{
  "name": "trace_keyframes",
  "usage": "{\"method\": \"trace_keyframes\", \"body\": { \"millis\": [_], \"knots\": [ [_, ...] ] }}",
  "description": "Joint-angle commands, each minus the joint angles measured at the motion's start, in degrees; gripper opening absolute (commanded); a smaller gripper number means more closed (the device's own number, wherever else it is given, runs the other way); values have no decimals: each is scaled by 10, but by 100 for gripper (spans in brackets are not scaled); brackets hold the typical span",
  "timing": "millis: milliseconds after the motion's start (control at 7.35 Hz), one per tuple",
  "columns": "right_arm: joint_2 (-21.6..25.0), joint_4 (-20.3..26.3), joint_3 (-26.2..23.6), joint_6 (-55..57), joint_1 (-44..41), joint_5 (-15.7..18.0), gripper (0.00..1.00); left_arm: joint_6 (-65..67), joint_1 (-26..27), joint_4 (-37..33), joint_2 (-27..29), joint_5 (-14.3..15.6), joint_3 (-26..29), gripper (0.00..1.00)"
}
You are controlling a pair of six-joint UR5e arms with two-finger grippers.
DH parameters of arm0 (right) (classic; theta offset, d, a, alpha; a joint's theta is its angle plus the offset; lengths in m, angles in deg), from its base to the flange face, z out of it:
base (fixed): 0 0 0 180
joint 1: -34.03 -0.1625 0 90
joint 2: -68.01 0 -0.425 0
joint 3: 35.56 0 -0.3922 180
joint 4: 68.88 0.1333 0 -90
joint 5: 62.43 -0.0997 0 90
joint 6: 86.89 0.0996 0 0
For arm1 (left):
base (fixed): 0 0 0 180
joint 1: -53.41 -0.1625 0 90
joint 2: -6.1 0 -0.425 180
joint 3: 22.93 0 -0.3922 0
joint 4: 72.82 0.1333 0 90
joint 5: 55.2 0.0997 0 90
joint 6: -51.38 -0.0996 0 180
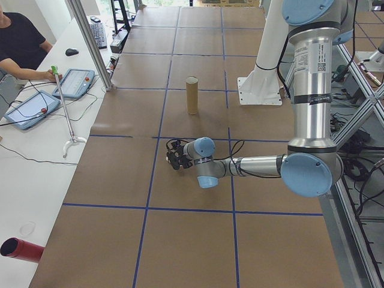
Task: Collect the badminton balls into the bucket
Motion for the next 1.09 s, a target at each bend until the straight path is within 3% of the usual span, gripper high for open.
{"method": "trace_keyframes", "body": {
  "millis": [0,136,272,544,680,952],
  "knots": [
    [0,0,0,0,0,0,100,-2,0,0,2,0,2,45],
    [0,0,0,0,0,0,100,-2,1,-1,2,0,2,19],
    [0,0,0,0,0,0,100,-3,1,-1,2,-1,1,1],
    [0,0,0,0,0,0,100,-5,3,-17,-4,-8,-11,0],
    [0,0,0,0,0,0,100,-15,5,-39,-10,-37,-19,0],
    [0,0,0,0,0,0,100,-15,50,-34,-6,-130,-47,0]
  ]
}}
